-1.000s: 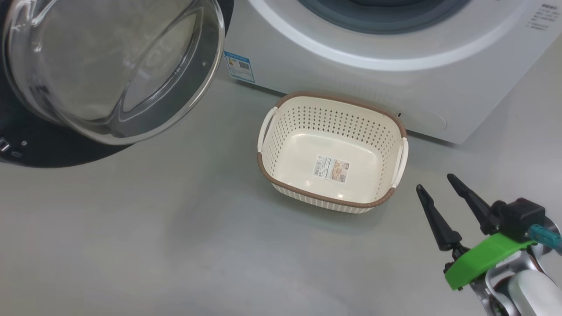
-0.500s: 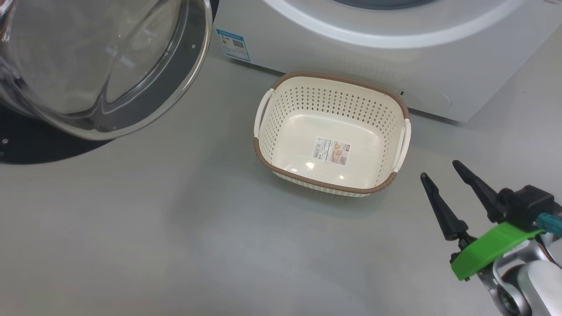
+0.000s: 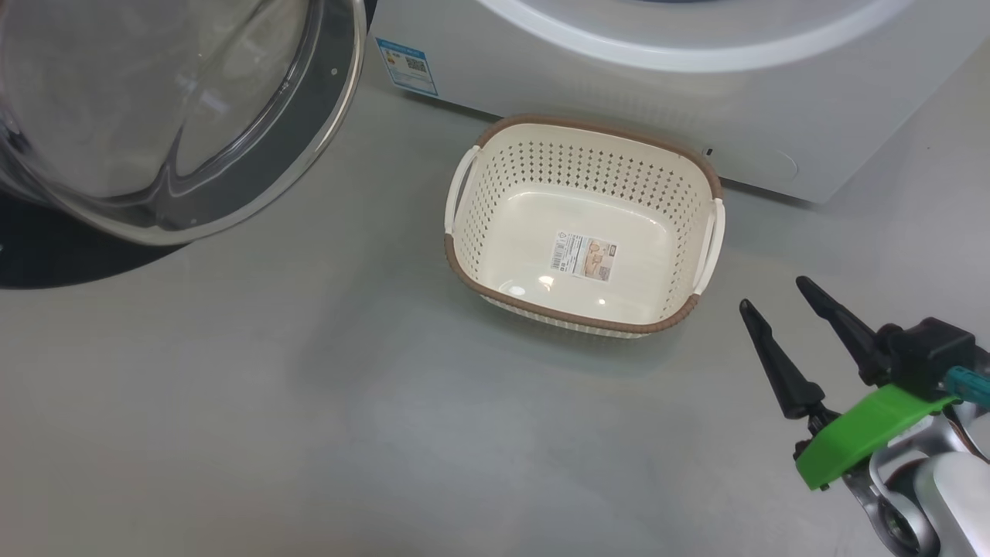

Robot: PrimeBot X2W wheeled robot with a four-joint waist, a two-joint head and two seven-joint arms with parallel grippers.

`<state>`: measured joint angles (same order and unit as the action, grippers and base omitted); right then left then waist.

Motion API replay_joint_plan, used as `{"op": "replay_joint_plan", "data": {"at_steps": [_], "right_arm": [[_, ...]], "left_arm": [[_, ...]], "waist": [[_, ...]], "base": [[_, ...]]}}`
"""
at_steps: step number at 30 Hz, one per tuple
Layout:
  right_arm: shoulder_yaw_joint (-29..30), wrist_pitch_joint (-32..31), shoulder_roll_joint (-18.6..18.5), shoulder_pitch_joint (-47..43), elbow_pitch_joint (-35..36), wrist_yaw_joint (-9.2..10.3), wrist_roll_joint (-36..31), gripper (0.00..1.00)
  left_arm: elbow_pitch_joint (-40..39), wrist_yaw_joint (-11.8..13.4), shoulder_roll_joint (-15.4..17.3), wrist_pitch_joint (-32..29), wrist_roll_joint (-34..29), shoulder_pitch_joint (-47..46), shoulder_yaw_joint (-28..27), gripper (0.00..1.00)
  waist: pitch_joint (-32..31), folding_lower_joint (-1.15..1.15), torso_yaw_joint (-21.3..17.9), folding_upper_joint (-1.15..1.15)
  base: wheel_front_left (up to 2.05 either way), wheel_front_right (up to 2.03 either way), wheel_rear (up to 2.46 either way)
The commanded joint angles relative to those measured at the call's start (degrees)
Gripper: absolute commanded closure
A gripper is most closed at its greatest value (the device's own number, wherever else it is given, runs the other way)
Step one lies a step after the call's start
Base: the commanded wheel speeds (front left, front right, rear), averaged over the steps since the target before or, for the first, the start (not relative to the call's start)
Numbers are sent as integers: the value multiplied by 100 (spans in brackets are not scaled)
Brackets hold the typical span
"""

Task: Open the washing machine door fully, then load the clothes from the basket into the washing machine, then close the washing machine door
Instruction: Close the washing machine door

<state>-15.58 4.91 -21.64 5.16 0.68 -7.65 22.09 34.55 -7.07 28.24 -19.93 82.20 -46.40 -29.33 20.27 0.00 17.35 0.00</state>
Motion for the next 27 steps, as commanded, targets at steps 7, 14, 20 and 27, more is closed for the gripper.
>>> {"op": "replay_joint_plan", "data": {"at_steps": [7, 14, 20, 27], "right_arm": [[-98, -24, -146, 140, 191, 16, -57, 0], [-100, -21, -144, 142, 187, 16, -55, 0], [-122, -10, -160, 140, 164, 16, -22, 0], [-130, -27, -195, 150, 178, 16, -8, 0]], "left_arm": [[-256, -41, 387, -217, 101, 132, 42, 100], [-263, -41, 415, -320, 194, 163, 104, 100], [-227, -41, 439, -417, 243, 232, 147, 100], [-236, -42, 443, -519, 310, 273, 193, 100]], "waist": [[30, 0, -44, 0], [47, 0, -60, 0], [26, 0, -68, 0], [40, 0, -67, 0]], "base": [[0, 0, 0], [0, 0, 0], [0, 0, 0], [0, 0, 0]]}}
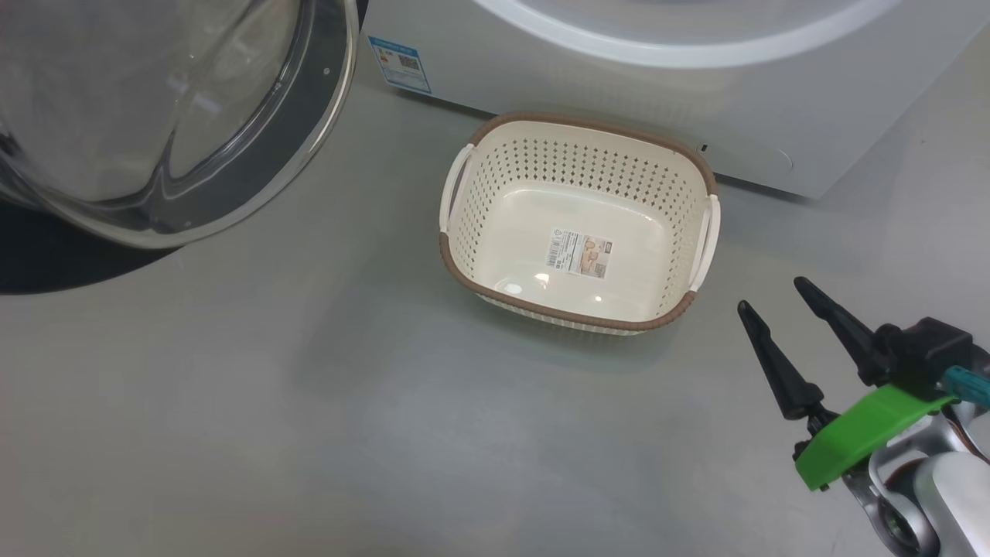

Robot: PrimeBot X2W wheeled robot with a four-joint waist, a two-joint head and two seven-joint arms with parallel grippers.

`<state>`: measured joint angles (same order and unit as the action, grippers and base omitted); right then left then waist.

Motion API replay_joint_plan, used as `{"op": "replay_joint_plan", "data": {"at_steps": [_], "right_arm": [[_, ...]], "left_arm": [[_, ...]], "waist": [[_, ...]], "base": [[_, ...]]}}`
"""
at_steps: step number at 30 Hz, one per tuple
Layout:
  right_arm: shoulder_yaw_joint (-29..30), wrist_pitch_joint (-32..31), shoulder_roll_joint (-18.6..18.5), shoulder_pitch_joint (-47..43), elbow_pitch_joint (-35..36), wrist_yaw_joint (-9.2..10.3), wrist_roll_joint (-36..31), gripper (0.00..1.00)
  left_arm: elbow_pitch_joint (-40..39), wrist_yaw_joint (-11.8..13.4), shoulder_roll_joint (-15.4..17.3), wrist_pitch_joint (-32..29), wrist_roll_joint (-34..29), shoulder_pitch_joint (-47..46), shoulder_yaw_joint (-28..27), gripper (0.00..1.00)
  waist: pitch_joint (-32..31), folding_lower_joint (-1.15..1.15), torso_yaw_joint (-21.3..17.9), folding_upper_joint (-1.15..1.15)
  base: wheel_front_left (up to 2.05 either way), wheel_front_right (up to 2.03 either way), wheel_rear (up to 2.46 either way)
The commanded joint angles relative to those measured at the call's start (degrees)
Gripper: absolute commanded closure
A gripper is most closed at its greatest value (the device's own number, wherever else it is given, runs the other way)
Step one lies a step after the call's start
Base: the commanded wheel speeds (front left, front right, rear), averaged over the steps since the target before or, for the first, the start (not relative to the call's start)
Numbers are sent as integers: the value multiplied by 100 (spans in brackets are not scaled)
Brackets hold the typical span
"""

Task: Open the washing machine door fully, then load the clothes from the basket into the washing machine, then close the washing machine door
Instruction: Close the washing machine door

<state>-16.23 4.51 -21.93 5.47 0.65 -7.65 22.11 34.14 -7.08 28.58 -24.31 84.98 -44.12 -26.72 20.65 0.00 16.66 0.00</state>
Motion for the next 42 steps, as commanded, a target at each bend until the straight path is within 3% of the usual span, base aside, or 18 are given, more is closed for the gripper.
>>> {"op": "replay_joint_plan", "data": {"at_steps": [1, 42], "right_arm": [[-65, 13, -160, 112, 180, 16, -13, 0], [-261, 198, -37, 123, -89, 16, 89, 0]], "left_arm": [[-206, -40, 408, -145, 56, 54, -38, 100], [-399, -41, 339, -1372, 640, 168, 184, 100]], "waist": [[3, 0, 4, 0], [-255, 0, -30, 0]], "base": [[0, 0, 0], [0, 0, 0]]}}
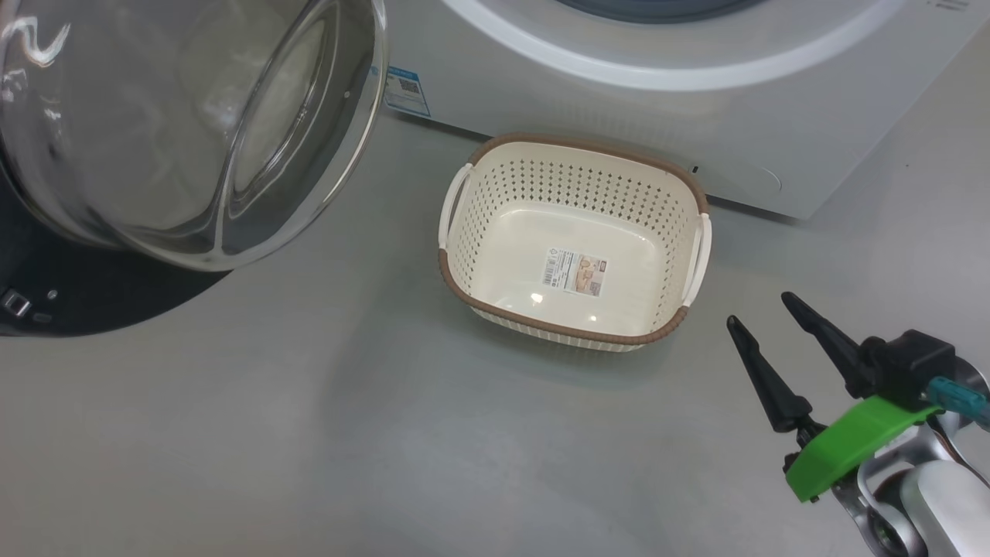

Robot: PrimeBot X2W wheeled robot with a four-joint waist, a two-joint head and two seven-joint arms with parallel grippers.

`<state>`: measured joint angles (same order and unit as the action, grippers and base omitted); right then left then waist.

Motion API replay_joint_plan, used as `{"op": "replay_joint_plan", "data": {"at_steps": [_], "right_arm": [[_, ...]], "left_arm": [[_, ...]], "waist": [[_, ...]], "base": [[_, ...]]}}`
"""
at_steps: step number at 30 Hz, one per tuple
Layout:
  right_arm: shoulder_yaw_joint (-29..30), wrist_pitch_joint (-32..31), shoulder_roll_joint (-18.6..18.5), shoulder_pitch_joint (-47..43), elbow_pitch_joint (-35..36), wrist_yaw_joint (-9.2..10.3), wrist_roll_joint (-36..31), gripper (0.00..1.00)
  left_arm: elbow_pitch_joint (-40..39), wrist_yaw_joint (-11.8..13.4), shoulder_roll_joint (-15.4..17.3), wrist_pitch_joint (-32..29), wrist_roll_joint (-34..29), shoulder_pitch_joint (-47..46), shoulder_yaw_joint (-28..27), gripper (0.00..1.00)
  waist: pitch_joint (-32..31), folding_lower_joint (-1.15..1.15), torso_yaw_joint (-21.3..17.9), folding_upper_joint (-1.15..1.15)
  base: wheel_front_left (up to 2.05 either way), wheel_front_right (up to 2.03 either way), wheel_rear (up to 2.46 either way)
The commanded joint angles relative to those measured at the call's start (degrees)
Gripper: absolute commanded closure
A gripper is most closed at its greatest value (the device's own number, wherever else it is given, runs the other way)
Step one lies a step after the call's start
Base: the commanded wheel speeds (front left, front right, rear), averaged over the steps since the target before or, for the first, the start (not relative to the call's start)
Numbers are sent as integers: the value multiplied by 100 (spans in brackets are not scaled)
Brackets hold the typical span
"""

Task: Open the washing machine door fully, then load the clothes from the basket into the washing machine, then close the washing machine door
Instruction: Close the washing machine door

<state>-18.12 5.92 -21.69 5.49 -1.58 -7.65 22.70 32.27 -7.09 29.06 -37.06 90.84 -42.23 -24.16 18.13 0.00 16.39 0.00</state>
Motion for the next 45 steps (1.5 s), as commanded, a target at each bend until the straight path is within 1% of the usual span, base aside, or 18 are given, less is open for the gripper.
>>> {"op": "replay_joint_plan", "data": {"at_steps": [1, 11, 21, 28, 41, 45], "right_arm": [[-76, 62, -59, 128, 127, 16, 34, 0], [-141, 159, 43, 184, -6, 16, 73, 0], [-271, 341, 145, 263, -208, 16, 129, 0], [-323, 438, 191, 309, -345, 16, 173, 0], [-465, 639, 298, 466, -612, 16, 273, 0], [-485, 694, 350, 469, -700, 16, 295, 0]], "left_arm": [[-225, -39, 272, -142, 77, -21, -59, 100], [-442, -29, 96, -419, 293, -6, -29, 100], [-793, 170, -65, -777, 528, 142, 10, 100], [-1018, 273, -193, -899, 613, 221, 54, 100], [-1283, 338, -445, -1148, 617, 178, 367, 100], [-1412, 420, -529, -1233, 609, 222, 477, 100]], "waist": [[-8, 0, -6, 0], [-94, 0, -46, 0], [-163, 0, -128, 0], [-205, 0, -182, 0], [-269, 0, -426, 0], [-307, 0, -454, 0]], "base": [[0, 0, 0], [0, 0, 0], [0, 0, 0], [0, 0, 0], [0, 0, 0], [0, 0, 0]]}}
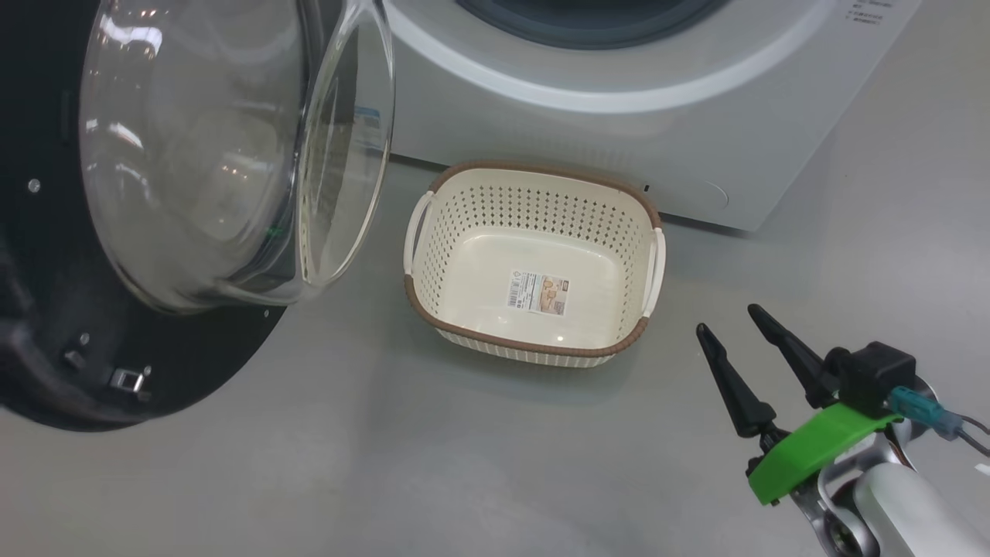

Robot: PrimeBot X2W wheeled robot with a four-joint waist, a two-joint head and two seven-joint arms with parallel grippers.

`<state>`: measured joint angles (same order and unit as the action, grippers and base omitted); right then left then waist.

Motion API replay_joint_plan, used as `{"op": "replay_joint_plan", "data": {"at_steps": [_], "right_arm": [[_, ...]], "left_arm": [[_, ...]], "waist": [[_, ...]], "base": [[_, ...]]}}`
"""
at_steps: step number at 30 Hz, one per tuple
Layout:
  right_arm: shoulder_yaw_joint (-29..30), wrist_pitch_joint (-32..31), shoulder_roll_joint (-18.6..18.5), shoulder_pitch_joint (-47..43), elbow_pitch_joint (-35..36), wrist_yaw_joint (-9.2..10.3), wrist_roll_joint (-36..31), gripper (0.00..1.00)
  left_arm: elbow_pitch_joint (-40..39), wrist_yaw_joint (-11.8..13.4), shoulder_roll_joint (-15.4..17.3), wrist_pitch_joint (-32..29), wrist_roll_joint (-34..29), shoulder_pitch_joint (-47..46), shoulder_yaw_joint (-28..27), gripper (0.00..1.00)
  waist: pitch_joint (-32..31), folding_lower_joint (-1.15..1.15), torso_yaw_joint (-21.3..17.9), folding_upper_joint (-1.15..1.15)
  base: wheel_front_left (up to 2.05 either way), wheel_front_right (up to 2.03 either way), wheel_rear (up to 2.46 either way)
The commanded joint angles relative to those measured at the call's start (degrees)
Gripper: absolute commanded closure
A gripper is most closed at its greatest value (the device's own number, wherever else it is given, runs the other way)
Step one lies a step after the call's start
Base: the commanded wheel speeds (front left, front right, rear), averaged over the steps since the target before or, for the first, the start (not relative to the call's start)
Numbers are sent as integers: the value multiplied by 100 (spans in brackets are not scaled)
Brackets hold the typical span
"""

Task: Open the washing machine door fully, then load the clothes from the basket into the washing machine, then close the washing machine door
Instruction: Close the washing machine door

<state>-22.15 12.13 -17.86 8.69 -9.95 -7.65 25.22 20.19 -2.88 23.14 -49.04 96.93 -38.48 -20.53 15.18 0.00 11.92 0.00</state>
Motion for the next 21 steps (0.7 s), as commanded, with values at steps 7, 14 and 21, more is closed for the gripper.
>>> {"op": "replay_joint_plan", "data": {"at_steps": [7, 14, 21], "right_arm": [[-133, 169, 63, 140, -39, 16, 82, 0], [-242, 221, 109, 149, -154, 16, 138, 0], [-302, 257, 110, 147, -220, 16, 209, 0]], "left_arm": [[-428, 147, -104, -235, 63, -15, 272, 100], [-724, 217, -434, -356, 161, -9, 491, 100], [-1027, 252, -793, -407, 170, -51, 787, 100]], "waist": [[-153, 0, 17, 0], [-288, 0, -1, 0], [-375, 0, -144, 0]], "base": [[0, 0, 0], [0, 0, 0], [0, 0, 0]]}}
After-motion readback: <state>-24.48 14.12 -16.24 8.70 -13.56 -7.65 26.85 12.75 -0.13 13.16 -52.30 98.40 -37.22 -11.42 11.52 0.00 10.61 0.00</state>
